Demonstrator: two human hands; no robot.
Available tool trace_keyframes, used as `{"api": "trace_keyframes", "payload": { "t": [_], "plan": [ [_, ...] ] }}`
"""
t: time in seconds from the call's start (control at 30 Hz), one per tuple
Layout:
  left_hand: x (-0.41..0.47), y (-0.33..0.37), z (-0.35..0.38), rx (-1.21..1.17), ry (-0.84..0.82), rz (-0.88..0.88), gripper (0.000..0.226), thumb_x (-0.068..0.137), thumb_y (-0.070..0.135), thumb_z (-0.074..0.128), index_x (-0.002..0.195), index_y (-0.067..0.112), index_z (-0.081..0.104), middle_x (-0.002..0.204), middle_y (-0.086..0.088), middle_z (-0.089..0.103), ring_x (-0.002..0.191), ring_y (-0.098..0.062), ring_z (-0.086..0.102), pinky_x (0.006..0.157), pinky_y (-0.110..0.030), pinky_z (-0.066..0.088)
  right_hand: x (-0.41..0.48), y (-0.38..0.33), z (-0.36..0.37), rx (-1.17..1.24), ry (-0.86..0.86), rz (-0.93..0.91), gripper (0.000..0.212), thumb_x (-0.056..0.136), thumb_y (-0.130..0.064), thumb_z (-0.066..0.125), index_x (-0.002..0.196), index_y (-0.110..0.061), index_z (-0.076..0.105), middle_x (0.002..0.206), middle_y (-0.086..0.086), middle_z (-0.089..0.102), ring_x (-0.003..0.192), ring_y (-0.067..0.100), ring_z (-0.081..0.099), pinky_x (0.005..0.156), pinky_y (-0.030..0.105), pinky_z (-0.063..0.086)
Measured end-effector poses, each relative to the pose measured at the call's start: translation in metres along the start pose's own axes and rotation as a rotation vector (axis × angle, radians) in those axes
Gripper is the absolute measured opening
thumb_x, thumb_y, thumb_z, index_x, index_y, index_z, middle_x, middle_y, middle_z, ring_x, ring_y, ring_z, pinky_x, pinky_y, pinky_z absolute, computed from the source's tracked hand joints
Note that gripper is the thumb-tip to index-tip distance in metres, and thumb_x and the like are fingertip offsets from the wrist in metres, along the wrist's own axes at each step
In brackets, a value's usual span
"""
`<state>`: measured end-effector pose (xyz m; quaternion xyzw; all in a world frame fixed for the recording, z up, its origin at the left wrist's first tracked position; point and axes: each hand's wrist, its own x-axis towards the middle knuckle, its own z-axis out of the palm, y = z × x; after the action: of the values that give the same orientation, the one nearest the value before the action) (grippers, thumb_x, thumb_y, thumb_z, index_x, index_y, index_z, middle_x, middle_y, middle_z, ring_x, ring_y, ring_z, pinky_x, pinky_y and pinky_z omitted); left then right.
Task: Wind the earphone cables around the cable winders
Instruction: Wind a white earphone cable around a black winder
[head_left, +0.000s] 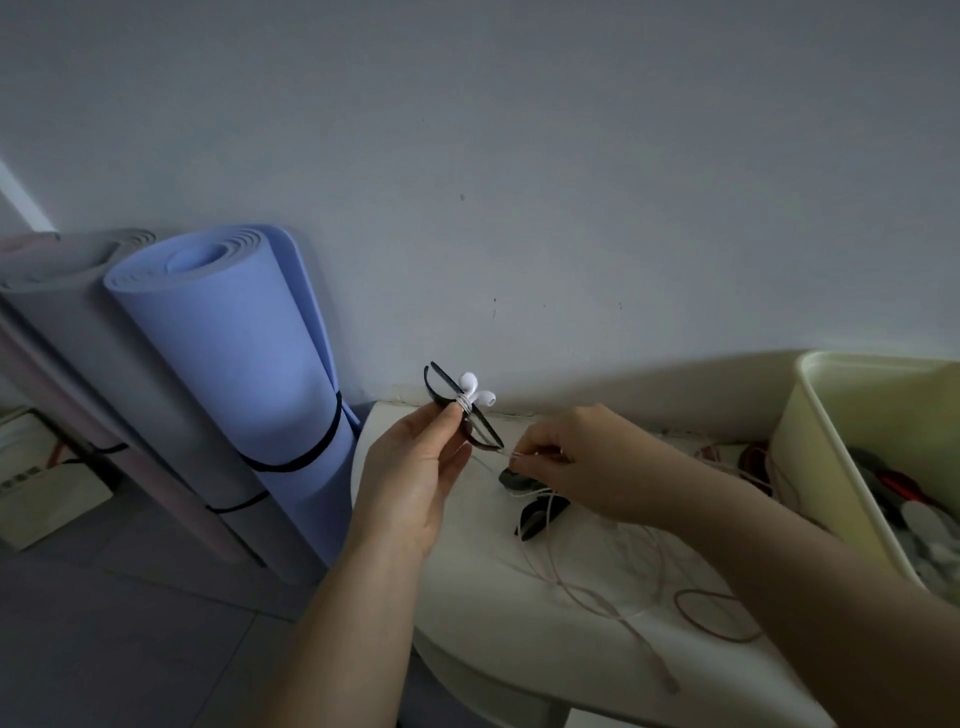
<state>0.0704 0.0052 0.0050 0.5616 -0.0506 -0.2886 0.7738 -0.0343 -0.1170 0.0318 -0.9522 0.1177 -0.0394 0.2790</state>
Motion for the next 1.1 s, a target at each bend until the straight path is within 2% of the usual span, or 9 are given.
{"api": "trace_keyframes", "payload": {
  "t": [0.1,0.23,0.33,0.47,0.57,0.8,0.9,0.97,1.1],
  "plan": [
    [-0.002,-0.001,0.002,0.168,-0.066,0.082,0.012,0.088,0.014,0.065,0.097,0.014,0.073,0.086,0.002,0.075,0.082,-0.005,0.066,0.074,-0.019,0.051,-0.002,-0.003,-0.005,-0.092,0.102,-0.051,0.022,0.095,-0.031,0.049,0.092,-0.023,0.069,0.065,-0.015,0.058,0.062,0.005,0.054,0.063,0.025,0.044],
    [-0.003,-0.006,0.006,0.369,-0.078,0.118,0.029,0.076,0.026,0.077,0.102,0.014,0.070,0.092,-0.002,0.074,0.086,-0.014,0.069,0.066,-0.020,0.050,-0.003,-0.006,-0.014,-0.094,0.173,-0.134,0.021,0.096,-0.034,0.051,0.089,-0.024,0.068,0.058,-0.016,0.051,0.054,0.001,0.048,0.053,0.019,0.034],
    [-0.009,-0.005,0.009,0.487,-0.108,0.158,0.018,0.080,0.023,0.076,0.097,0.021,0.069,0.087,0.007,0.074,0.086,-0.008,0.069,0.075,-0.022,0.055,-0.004,-0.002,-0.025,-0.022,0.259,-0.147,0.017,0.092,-0.026,0.058,0.080,-0.021,0.069,0.062,-0.014,0.056,0.056,0.004,0.051,0.053,0.020,0.038],
    [-0.016,-0.002,0.008,0.584,-0.273,0.140,0.041,0.062,0.046,0.079,0.097,0.027,0.069,0.089,0.013,0.073,0.090,-0.006,0.069,0.087,-0.028,0.055,-0.005,0.009,-0.037,0.151,0.436,-0.087,0.011,0.082,-0.024,0.071,0.074,-0.017,0.067,0.052,-0.020,0.054,0.057,-0.007,0.052,0.052,0.007,0.036],
    [-0.018,0.000,0.007,0.616,-0.364,0.137,0.019,0.079,0.026,0.074,0.097,0.027,0.069,0.090,0.013,0.073,0.089,-0.005,0.069,0.087,-0.026,0.054,-0.002,0.017,-0.036,0.292,0.430,-0.014,0.015,0.081,-0.028,0.072,0.070,-0.020,0.065,0.047,-0.024,0.051,0.048,-0.002,0.046,0.047,0.007,0.033],
    [-0.016,0.005,0.002,0.395,-0.541,0.056,0.028,0.075,0.017,0.078,0.102,0.016,0.072,0.104,-0.007,0.073,0.104,-0.024,0.067,0.093,-0.032,0.053,0.002,0.027,-0.027,0.685,0.264,0.109,0.029,0.077,-0.044,0.068,0.074,-0.016,0.066,0.057,-0.005,0.047,0.054,0.008,0.038,0.053,0.018,0.033],
    [-0.017,0.006,0.004,0.260,-0.534,0.068,0.029,0.074,0.012,0.070,0.103,0.013,0.071,0.106,-0.010,0.073,0.104,-0.026,0.067,0.095,-0.036,0.053,0.007,0.024,-0.010,0.833,0.144,0.140,0.024,0.089,-0.024,0.063,0.081,-0.002,0.066,0.071,0.013,0.056,0.066,0.020,0.046,0.062,0.027,0.038],
    [-0.019,0.010,0.007,0.118,-0.517,0.073,0.030,0.077,0.008,0.072,0.107,0.006,0.067,0.107,-0.011,0.072,0.104,-0.024,0.068,0.092,-0.032,0.054,0.009,0.017,0.003,0.890,0.088,0.152,0.023,0.094,-0.012,0.054,0.076,-0.003,0.064,0.061,0.008,0.052,0.055,0.015,0.041,0.052,0.023,0.033],
    [-0.016,0.014,0.002,-0.069,-0.369,0.039,0.029,0.077,0.014,0.059,0.105,0.010,0.069,0.104,-0.008,0.074,0.096,-0.015,0.070,0.083,-0.024,0.056,0.016,0.010,0.017,0.684,0.111,0.200,0.043,0.095,-0.036,0.051,0.086,0.003,0.064,0.055,-0.002,0.040,0.047,0.009,0.029,0.046,0.022,0.026]
  ]
}}
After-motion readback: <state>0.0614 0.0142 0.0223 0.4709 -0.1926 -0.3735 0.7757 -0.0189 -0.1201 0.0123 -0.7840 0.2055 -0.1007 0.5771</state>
